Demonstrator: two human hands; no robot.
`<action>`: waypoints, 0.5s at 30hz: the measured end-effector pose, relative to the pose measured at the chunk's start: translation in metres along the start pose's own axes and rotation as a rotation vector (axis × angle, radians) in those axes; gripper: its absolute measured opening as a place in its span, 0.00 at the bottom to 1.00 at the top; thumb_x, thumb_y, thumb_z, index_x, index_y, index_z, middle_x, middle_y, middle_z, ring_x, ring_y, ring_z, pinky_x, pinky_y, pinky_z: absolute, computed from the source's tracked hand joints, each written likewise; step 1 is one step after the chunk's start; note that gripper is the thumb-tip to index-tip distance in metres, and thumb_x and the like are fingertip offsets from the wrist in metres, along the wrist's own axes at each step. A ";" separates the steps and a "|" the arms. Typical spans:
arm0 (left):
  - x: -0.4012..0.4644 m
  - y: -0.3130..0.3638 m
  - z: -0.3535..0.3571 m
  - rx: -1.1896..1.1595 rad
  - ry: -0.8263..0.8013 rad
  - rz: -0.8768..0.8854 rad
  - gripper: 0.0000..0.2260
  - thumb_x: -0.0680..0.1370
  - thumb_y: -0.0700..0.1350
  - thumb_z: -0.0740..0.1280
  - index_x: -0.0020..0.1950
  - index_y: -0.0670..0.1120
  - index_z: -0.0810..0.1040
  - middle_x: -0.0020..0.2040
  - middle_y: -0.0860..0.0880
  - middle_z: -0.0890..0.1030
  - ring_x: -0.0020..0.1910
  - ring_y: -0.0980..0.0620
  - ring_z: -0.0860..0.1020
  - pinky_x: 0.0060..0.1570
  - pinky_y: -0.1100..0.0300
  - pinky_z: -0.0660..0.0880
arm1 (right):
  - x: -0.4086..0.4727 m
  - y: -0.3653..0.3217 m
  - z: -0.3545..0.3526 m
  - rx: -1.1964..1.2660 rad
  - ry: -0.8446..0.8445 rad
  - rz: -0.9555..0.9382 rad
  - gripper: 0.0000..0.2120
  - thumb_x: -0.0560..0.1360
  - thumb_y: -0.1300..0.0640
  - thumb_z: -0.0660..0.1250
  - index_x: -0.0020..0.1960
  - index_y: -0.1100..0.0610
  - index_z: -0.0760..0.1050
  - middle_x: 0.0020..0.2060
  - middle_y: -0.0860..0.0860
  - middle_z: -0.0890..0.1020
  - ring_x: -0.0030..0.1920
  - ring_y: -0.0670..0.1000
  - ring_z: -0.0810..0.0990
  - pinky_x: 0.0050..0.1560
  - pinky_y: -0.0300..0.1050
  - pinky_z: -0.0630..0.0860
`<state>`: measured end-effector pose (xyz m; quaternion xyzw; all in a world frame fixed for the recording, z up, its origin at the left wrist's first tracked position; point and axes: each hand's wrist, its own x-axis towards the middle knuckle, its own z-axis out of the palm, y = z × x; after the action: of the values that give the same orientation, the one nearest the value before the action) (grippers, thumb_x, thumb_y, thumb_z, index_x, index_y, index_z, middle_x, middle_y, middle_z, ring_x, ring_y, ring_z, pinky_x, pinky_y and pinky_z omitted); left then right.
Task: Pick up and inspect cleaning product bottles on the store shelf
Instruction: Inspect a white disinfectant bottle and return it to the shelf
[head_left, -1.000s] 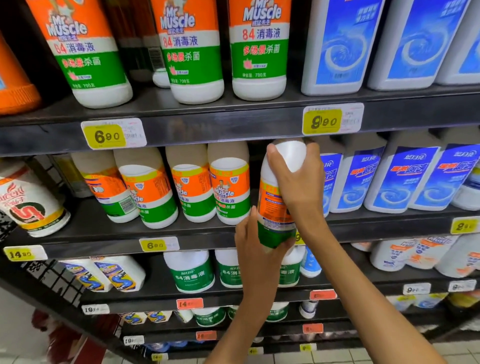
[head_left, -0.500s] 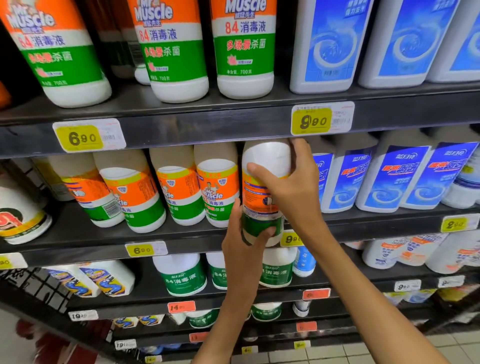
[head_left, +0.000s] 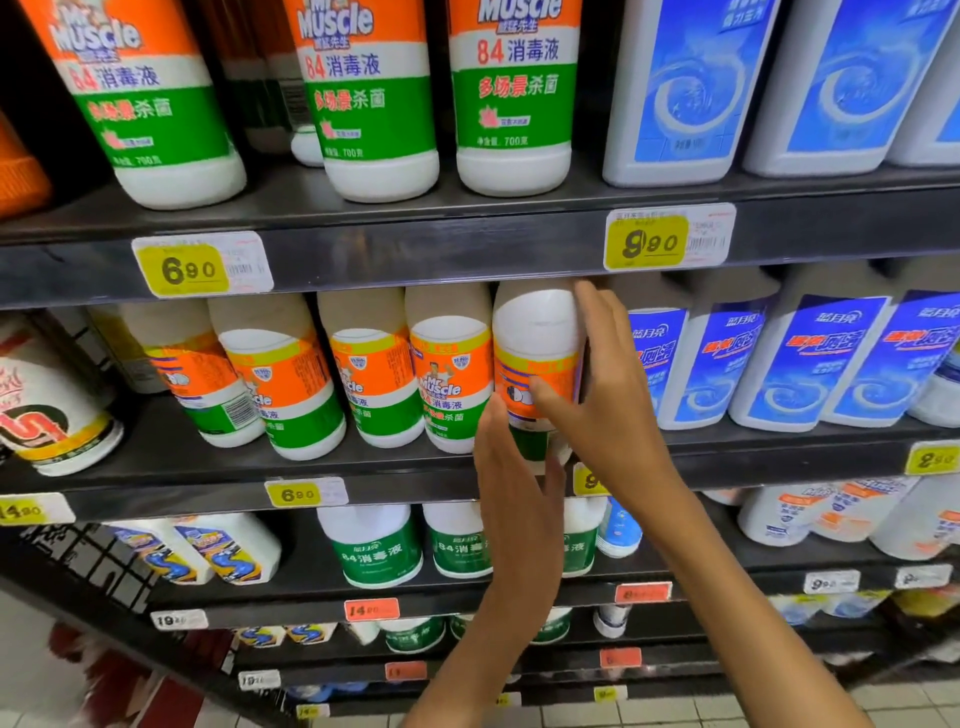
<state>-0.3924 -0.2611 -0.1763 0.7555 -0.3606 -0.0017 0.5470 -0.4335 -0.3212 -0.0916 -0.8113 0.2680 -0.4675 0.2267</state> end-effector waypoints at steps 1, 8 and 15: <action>-0.001 0.000 0.001 0.064 0.011 0.015 0.33 0.75 0.45 0.70 0.76 0.45 0.57 0.72 0.44 0.64 0.71 0.47 0.63 0.68 0.52 0.66 | -0.001 0.004 -0.005 -0.024 -0.037 -0.014 0.35 0.71 0.66 0.72 0.72 0.64 0.59 0.70 0.61 0.64 0.72 0.56 0.63 0.68 0.39 0.62; 0.008 -0.006 0.008 0.094 0.021 -0.037 0.31 0.76 0.43 0.69 0.75 0.45 0.58 0.65 0.44 0.68 0.66 0.48 0.65 0.60 0.64 0.63 | -0.003 0.012 0.000 -0.186 0.024 -0.105 0.34 0.69 0.62 0.75 0.70 0.65 0.64 0.67 0.63 0.70 0.69 0.62 0.67 0.68 0.48 0.62; 0.011 -0.004 0.016 0.078 -0.002 -0.027 0.25 0.77 0.35 0.66 0.72 0.42 0.62 0.69 0.44 0.66 0.70 0.48 0.64 0.63 0.61 0.66 | 0.003 0.025 0.019 -0.393 0.169 -0.145 0.30 0.64 0.60 0.78 0.61 0.71 0.73 0.56 0.68 0.77 0.57 0.70 0.76 0.55 0.62 0.74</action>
<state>-0.3883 -0.2799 -0.1820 0.7811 -0.3508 0.0042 0.5165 -0.4209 -0.3396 -0.1134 -0.8149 0.3129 -0.4879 0.0068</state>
